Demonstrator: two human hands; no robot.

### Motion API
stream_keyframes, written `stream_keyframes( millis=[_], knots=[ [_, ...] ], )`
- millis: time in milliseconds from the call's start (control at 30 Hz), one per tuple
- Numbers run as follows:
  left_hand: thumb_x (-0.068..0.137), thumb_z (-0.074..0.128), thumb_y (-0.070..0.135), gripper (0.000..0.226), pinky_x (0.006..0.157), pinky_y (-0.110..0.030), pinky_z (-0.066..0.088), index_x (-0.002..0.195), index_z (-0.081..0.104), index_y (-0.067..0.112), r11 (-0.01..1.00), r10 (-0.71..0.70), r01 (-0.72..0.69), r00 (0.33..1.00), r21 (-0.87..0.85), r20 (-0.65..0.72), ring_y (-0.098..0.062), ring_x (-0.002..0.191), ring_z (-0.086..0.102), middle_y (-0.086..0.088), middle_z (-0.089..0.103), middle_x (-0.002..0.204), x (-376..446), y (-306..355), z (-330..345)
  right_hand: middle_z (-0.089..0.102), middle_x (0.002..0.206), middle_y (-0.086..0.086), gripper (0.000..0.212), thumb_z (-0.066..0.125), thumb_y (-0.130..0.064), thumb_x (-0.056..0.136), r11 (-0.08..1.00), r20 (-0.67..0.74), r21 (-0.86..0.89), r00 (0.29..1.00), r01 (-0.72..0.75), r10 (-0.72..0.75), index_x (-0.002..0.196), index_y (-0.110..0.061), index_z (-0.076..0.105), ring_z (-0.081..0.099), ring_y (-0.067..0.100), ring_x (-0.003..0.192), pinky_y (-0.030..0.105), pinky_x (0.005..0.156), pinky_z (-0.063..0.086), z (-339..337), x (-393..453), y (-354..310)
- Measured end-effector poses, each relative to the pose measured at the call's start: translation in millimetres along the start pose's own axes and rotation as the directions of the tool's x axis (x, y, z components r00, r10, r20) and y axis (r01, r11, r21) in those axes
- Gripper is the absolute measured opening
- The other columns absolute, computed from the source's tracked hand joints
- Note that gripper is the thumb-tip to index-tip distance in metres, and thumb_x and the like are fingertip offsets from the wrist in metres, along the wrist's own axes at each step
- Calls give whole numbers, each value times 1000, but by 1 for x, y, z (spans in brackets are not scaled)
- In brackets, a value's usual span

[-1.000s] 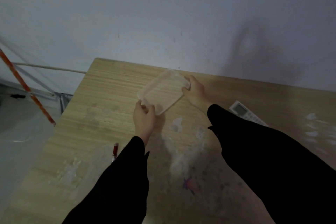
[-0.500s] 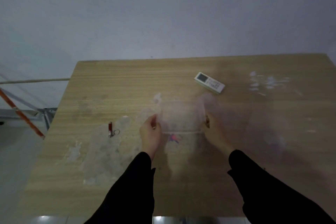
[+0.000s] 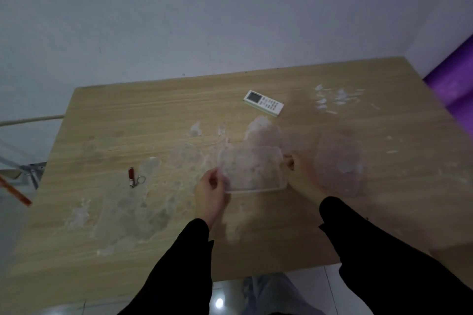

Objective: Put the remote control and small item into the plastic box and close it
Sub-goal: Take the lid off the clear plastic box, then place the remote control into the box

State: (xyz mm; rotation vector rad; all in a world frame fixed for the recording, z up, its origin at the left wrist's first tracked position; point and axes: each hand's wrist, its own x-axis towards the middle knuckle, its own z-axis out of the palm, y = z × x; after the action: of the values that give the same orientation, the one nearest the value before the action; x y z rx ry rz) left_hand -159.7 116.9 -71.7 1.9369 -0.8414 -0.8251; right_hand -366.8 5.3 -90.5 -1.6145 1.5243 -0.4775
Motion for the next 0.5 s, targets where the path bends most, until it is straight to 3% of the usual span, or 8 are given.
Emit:
stream_keyframes(
  millis=[100,200,300,433,500],
  knots=[
    [94,55,27,21,72,-33,52,92,69,12,998,-9,10,1000,-61,8,-22,77,69,-8,73,81,-2,-8,0,57,99,11,24,59,-16,85,993,-78,-107,995,57,-66,107,-8,55,55,25,83,37,74,45,-10,30,-16],
    [93,57,31,19,69,-25,51,85,69,19,993,-14,15,1000,-116,11,-15,75,68,-3,74,80,-5,-14,-1,49,122,21,42,60,-8,80,968,-52,-208,987,140,-154,121,-10,50,51,36,108,41,90,44,-18,67,-35],
    [91,60,30,13,68,-14,51,88,69,22,988,-22,21,1000,-150,-4,-9,77,68,1,75,84,-7,-17,-1,42,132,24,52,60,-5,80,947,-25,-237,973,217,-230,129,-6,42,42,39,120,45,101,40,-21,102,-52],
    [91,60,26,11,71,-24,53,88,69,21,985,-34,29,999,-172,-27,-13,80,69,-1,75,86,-6,-18,3,37,143,22,61,61,-15,83,901,77,-367,973,232,-219,137,-5,32,36,38,128,48,106,36,-20,148,-58],
    [91,59,27,11,70,-21,52,89,69,21,986,-19,13,999,-166,-34,-10,80,69,1,74,86,-8,-18,5,41,140,21,59,60,-17,85,868,92,-441,973,230,-211,136,-6,33,40,39,125,49,102,39,-18,159,-55]
  ],
)
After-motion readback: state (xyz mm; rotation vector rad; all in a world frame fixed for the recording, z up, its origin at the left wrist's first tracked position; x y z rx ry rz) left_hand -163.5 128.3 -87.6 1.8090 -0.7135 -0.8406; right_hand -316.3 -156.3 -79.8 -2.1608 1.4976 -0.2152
